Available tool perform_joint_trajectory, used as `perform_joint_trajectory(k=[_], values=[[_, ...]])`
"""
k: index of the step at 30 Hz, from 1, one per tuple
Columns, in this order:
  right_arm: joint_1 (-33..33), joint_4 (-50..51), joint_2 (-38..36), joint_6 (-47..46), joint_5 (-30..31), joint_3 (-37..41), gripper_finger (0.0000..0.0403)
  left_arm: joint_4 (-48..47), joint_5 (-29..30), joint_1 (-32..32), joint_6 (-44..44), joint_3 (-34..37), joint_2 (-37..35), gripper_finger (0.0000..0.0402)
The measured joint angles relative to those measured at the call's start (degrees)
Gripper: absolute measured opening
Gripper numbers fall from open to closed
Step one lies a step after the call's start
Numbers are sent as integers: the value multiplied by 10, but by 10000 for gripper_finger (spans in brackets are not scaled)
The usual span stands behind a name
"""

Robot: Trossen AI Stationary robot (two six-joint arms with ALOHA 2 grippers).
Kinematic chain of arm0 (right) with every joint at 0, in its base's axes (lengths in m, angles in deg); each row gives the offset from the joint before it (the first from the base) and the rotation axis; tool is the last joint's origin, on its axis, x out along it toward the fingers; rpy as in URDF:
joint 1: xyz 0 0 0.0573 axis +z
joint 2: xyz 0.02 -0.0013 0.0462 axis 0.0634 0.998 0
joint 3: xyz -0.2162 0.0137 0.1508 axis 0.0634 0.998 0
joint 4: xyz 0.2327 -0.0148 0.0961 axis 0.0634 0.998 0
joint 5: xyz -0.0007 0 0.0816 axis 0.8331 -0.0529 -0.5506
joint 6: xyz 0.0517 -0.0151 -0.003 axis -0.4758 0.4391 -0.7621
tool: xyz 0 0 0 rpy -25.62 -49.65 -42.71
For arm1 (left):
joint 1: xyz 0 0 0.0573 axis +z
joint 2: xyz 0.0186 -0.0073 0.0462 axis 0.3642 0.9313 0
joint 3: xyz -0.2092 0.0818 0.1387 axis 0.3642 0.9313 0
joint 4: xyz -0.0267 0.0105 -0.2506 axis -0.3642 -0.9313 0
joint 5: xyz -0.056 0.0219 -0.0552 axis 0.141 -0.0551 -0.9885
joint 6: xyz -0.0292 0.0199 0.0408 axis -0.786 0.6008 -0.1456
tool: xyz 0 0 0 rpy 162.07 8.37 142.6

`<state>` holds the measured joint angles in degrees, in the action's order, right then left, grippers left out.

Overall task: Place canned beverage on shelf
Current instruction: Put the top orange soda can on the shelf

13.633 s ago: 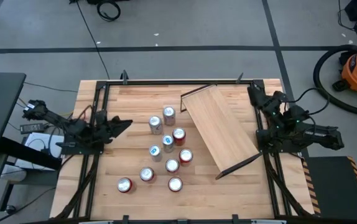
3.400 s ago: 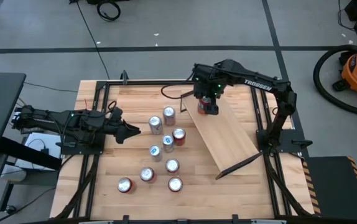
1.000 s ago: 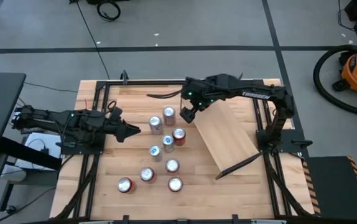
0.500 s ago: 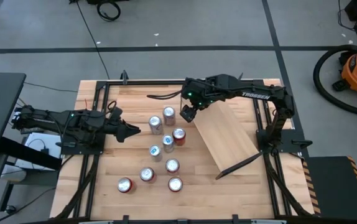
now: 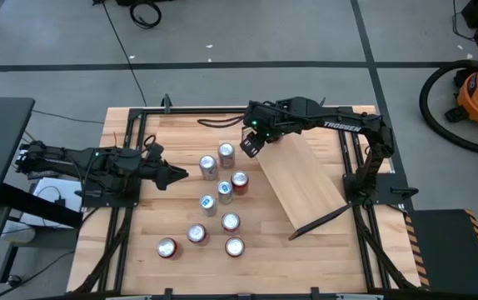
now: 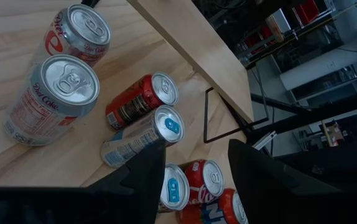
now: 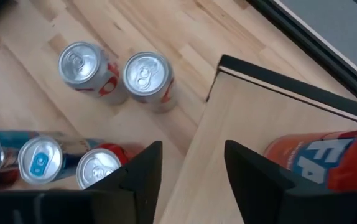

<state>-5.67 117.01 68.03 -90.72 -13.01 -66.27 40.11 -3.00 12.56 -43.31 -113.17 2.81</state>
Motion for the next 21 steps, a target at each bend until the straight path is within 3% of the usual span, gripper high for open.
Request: perform_joint_trajectory(k=[21], values=[[-22, 28, 1, -15, -18, 10, 178, 0, 1, 0, 0, 0, 0, 185]])
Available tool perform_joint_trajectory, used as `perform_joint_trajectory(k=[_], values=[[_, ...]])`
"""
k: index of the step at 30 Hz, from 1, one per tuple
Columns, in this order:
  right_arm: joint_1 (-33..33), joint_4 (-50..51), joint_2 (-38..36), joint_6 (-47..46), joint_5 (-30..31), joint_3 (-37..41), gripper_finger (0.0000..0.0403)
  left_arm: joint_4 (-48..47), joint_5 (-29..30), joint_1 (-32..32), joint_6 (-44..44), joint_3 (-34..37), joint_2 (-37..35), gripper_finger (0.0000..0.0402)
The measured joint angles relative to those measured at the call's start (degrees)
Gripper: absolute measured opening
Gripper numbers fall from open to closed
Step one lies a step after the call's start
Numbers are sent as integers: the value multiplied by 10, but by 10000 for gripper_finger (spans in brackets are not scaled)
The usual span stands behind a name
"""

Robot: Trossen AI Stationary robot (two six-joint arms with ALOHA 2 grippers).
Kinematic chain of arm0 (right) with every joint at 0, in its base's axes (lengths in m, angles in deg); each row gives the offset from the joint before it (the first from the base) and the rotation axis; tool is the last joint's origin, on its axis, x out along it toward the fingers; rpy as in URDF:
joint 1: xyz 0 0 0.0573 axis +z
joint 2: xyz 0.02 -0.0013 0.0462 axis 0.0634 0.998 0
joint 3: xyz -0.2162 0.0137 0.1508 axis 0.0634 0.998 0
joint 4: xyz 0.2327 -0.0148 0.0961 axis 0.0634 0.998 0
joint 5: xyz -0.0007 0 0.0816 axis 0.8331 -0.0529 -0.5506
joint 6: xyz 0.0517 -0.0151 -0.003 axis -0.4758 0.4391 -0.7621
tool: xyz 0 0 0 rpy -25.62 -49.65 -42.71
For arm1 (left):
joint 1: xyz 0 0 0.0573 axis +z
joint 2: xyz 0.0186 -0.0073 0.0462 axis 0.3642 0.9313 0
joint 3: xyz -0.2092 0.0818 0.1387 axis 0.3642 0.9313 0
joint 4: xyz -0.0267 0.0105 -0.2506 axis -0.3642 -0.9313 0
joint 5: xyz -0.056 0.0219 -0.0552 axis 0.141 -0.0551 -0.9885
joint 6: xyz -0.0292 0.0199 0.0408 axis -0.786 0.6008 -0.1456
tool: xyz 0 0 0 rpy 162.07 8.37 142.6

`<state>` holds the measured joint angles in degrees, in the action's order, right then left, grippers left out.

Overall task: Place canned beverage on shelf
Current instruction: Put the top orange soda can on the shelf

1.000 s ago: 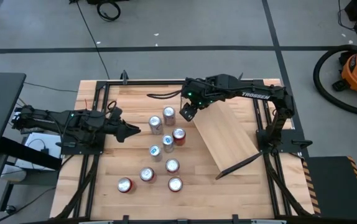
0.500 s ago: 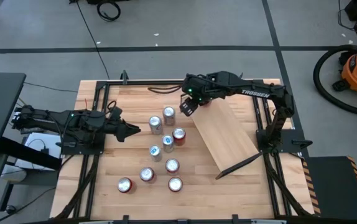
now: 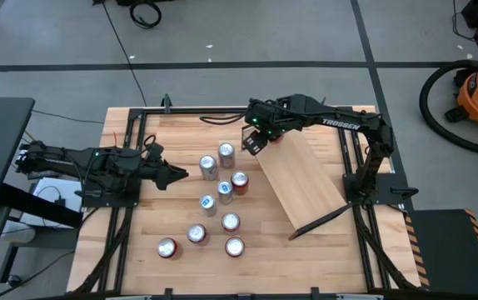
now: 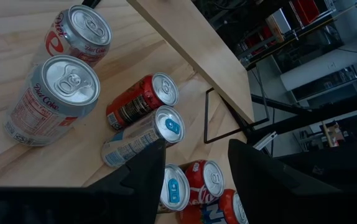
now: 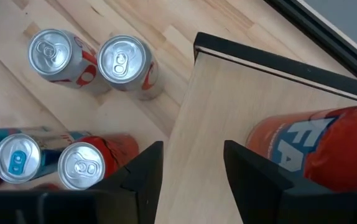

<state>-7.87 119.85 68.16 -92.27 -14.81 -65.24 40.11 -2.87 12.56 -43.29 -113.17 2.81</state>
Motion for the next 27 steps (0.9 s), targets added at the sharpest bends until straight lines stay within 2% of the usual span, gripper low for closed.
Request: perform_joint_trajectory(k=[8, 20, 27], values=[[0, 0, 0, 34, 0, 0, 196, 0, 0, 0, 0, 0, 0, 185], [-1, 0, 0, 23, 1, 0, 269, 0, 0, 0, 0, 0, 0, 185], [-7, 0, 0, 15, 1, 0, 294, 0, 0, 0, 0, 0, 0, 185]])
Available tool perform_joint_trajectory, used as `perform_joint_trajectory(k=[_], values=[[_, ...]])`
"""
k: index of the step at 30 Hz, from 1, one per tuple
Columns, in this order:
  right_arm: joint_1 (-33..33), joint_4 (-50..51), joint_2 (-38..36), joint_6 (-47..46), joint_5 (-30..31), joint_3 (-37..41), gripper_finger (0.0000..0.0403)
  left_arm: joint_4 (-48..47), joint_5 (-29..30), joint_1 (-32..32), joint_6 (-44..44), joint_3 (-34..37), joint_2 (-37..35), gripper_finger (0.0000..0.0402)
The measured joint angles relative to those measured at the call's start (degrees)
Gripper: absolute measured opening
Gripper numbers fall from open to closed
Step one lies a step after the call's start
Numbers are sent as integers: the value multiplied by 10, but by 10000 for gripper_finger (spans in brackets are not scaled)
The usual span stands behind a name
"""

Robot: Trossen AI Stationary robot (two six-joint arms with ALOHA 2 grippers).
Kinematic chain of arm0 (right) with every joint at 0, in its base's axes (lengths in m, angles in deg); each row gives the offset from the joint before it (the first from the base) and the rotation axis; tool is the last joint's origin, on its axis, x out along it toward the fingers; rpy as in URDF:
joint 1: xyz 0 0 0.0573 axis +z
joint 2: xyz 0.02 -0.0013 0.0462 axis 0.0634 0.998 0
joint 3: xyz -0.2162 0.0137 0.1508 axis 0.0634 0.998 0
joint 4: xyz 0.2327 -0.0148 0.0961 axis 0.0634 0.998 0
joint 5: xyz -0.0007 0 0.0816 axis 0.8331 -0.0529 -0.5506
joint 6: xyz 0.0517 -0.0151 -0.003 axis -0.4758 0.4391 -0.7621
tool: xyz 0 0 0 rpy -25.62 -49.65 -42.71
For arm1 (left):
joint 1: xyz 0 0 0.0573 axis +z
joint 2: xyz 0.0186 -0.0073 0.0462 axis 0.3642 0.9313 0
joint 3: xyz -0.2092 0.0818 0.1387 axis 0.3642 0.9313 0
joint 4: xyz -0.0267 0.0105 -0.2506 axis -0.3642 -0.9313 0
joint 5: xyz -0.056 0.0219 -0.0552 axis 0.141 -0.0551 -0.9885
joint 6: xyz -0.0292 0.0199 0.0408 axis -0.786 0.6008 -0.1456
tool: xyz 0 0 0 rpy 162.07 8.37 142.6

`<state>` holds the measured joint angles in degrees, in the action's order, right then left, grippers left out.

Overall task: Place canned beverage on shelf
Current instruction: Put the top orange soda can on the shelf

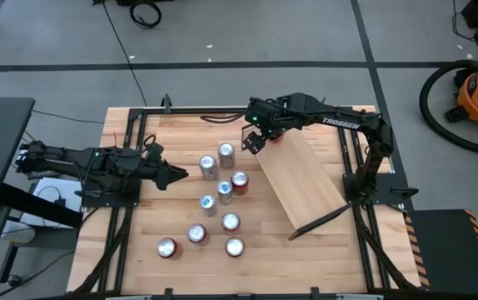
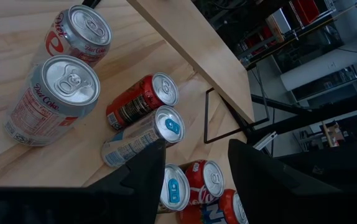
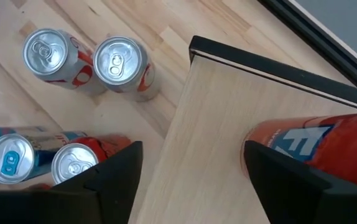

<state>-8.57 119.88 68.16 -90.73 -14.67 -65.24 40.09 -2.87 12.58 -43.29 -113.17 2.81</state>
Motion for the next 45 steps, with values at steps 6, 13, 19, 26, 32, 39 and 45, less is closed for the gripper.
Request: perform_joint_trajectory(k=[6, 13, 19, 26, 32, 39, 45], values=[[-3, 6, 0, -11, 5, 0, 296, 0, 0, 0, 0, 0, 0, 185], [-3, 11, 0, -11, 15, 0, 297, 0, 0, 0, 0, 0, 0, 185], [-6, 17, 0, -12, 23, 0, 297, 0, 0, 0, 0, 0, 0, 185], [-18, 36, 0, -14, 32, 0, 297, 0, 0, 0, 0, 0, 0, 185], [-26, 37, 0, -11, 32, 0, 297, 0, 0, 0, 0, 0, 0, 185], [-26, 38, 0, -10, 40, 0, 297, 0, 0, 0, 0, 0, 0, 185], [-25, 24, 0, 11, 3, 0, 297, 0, 0, 0, 0, 0, 0, 185]])
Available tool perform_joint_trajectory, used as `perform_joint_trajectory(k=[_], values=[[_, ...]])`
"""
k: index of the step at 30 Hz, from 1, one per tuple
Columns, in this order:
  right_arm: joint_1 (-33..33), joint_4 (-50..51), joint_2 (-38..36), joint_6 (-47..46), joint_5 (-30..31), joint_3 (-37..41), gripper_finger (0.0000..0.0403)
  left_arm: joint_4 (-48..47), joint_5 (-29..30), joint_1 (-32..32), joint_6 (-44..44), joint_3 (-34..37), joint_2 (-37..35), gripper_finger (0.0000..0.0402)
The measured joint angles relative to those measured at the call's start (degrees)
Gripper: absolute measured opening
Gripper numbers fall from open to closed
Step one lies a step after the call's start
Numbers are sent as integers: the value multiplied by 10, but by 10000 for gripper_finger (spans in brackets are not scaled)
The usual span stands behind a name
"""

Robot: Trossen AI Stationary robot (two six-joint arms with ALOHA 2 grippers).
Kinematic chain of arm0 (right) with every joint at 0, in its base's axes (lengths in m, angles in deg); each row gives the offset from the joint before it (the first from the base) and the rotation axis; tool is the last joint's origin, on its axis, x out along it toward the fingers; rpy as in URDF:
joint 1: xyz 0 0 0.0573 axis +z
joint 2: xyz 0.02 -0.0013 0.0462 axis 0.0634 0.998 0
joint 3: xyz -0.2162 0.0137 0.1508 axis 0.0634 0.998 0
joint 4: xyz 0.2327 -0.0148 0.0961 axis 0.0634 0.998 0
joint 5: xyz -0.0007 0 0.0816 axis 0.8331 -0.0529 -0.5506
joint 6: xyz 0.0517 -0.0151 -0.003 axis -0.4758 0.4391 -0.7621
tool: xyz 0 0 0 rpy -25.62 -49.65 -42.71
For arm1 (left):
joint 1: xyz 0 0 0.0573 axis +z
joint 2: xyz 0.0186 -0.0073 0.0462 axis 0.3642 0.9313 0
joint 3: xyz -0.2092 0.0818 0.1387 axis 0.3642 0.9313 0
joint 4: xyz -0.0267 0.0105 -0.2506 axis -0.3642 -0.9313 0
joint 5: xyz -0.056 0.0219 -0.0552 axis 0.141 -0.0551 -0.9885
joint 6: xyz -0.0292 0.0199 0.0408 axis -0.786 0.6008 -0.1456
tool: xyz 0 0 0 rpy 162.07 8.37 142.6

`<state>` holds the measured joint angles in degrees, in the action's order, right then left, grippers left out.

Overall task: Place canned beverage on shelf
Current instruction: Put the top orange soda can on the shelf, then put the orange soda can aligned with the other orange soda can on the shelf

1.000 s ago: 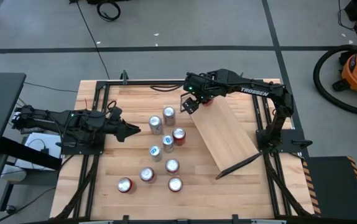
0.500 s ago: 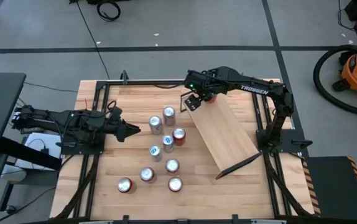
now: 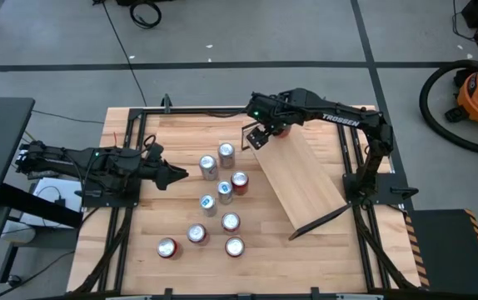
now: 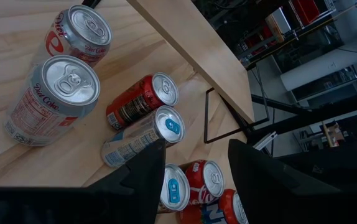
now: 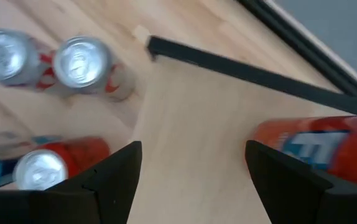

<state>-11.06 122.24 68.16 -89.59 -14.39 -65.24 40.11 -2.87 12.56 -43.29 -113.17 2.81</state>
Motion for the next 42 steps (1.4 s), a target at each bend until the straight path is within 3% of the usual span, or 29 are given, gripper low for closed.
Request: perform_joint_trajectory(k=[8, 15, 22, 31, 34, 42], values=[[31, -13, 0, 14, -50, 0, 295, 0, 0, 0, 11, 0, 0, 185], [124, -34, 0, 7, -58, 0, 295, 0, 0, 0, 79, 0, 0, 185], [202, -128, 0, 26, -64, 0, 294, 2, -4, 0, 116, 0, 0, 185], [264, -196, 0, -20, -82, 0, 293, 64, -175, -36, 126, 0, 16, 185], [281, -163, 0, -25, -77, 0, 287, 47, -169, -77, 118, -19, 40, 185], [335, -134, 0, 48, -51, 2, 270, -59, -51, -130, 139, -126, 155, 185]])
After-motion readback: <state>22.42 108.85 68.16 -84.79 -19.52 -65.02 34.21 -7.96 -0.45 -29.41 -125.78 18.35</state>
